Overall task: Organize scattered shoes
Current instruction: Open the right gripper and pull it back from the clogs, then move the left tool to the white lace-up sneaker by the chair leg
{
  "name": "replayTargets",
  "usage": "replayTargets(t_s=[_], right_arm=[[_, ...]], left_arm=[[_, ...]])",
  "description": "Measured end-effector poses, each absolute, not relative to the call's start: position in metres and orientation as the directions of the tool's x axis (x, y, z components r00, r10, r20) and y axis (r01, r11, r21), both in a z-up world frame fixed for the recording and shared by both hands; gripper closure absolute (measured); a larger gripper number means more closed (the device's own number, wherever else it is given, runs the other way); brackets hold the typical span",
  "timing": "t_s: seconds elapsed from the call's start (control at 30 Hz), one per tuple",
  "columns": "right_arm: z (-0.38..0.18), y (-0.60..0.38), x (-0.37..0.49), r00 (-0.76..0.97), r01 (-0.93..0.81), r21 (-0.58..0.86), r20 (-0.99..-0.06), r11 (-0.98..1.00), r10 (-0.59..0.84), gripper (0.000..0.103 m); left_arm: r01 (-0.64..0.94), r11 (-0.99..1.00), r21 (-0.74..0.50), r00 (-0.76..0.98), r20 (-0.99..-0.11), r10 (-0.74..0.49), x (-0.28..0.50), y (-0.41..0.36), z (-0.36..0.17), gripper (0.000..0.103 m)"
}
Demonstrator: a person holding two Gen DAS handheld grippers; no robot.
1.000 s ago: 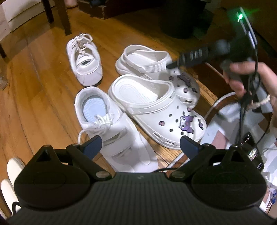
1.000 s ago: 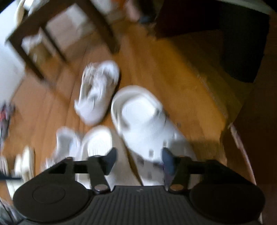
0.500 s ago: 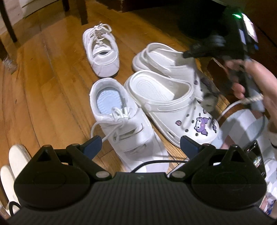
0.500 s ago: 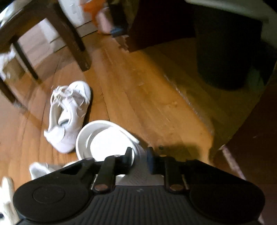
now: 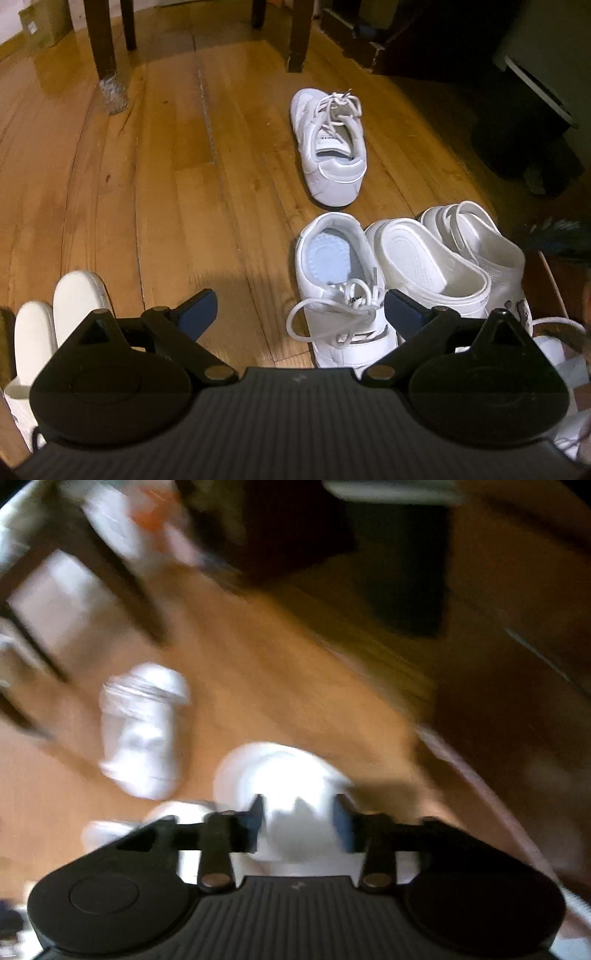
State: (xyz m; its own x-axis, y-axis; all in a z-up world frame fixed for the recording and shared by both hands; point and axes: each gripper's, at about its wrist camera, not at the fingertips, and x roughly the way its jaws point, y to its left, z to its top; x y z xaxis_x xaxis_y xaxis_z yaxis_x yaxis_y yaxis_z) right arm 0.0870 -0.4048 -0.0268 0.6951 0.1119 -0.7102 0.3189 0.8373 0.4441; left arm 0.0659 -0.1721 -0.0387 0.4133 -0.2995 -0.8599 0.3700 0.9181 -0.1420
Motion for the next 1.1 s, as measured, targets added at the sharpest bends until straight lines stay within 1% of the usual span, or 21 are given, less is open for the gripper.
replayTargets(t_s=[0.03, 0.1, 0.2, 0.27, 0.43, 0.5, 0.57, 0.6, 0.63, 0.67, 0.73, 0.93, 1.03, 1.1], right_arm=[[-0.019, -0.39, 0.077, 0.724, 0.271, 0.506, -0.668, 0.819, 0.172, 0.036], [-0.016, -0.366, 0.063, 0.738, 0.226, 0.548, -0.636, 0.805, 0.226, 0.035], [-0.017, -0.332, 0.045, 0.737, 0.217, 0.514, -0.644, 0.83, 0.206, 0.035], [-0.019, -0.313, 0.037, 0.723, 0.188, 0.449, -0.666, 0.874, 0.187, 0.035], [-0.019, -0.31, 0.033, 0.679, 0.251, 0.393, -0.722, 0.885, 0.128, 0.034], [-0.016, -0.306, 0.035, 0.66, 0.274, 0.357, -0.745, 0.893, 0.095, 0.032], [-0.016, -0.3, 0.037, 0.629, 0.294, 0.283, -0.776, 0.913, 0.038, 0.025], [-0.017, -0.296, 0.038, 0.615, 0.302, 0.242, -0.789, 0.922, 0.005, 0.023], [-0.018, -0.293, 0.039, 0.6, 0.309, 0.2, -0.8, 0.93, -0.027, 0.019], [-0.019, -0.291, 0.039, 0.589, 0.319, 0.185, -0.807, 0.93, -0.042, 0.013], [-0.02, -0.288, 0.039, 0.567, 0.339, 0.153, -0.82, 0.928, -0.072, 0.009], [-0.025, -0.28, 0.039, 0.497, 0.392, 0.056, -0.853, 0.918, -0.16, 0.009], [-0.027, -0.275, 0.038, 0.46, 0.416, 0.007, -0.864, 0.909, -0.204, 0.009], [-0.028, -0.272, 0.038, 0.434, 0.431, -0.026, -0.87, 0.902, -0.232, 0.008]], left_arm=[[0.352, 0.925, -0.145, 0.422, -0.857, -0.295, 0.068, -0.168, -0.038, 0.005], [0.34, 0.928, -0.152, 0.441, -0.846, -0.3, 0.068, -0.159, -0.034, 0.005], [0.341, 0.926, -0.164, 0.469, -0.824, -0.319, 0.064, -0.145, -0.027, 0.005], [0.342, 0.924, -0.172, 0.488, -0.808, -0.331, 0.061, -0.136, -0.022, 0.005], [0.348, 0.918, -0.191, 0.527, -0.77, -0.359, 0.055, -0.114, -0.011, 0.005], [0.369, 0.909, -0.193, 0.509, -0.777, -0.371, 0.057, -0.112, -0.014, 0.005], [0.375, 0.899, -0.227, 0.486, -0.777, -0.399, 0.059, -0.107, -0.019, 0.005], [0.379, 0.892, -0.245, 0.475, -0.776, -0.415, 0.06, -0.104, -0.02, 0.005], [0.385, 0.884, -0.266, 0.461, -0.774, -0.434, 0.061, -0.102, -0.023, 0.004], [0.396, 0.869, -0.297, 0.441, -0.768, -0.464, 0.062, -0.098, -0.028, 0.001], [0.416, 0.85, -0.324, 0.415, -0.764, -0.494, 0.061, -0.094, -0.035, 0.0], [0.443, 0.827, -0.347, 0.368, -0.77, -0.521, 0.062, -0.097, -0.05, 0.0], [0.487, 0.824, -0.291, 0.372, -0.784, -0.497, 0.059, -0.107, -0.054, 0.0], [0.518, 0.806, -0.287, 0.354, -0.785, -0.508, 0.055, -0.113, -0.059, 0.0]])
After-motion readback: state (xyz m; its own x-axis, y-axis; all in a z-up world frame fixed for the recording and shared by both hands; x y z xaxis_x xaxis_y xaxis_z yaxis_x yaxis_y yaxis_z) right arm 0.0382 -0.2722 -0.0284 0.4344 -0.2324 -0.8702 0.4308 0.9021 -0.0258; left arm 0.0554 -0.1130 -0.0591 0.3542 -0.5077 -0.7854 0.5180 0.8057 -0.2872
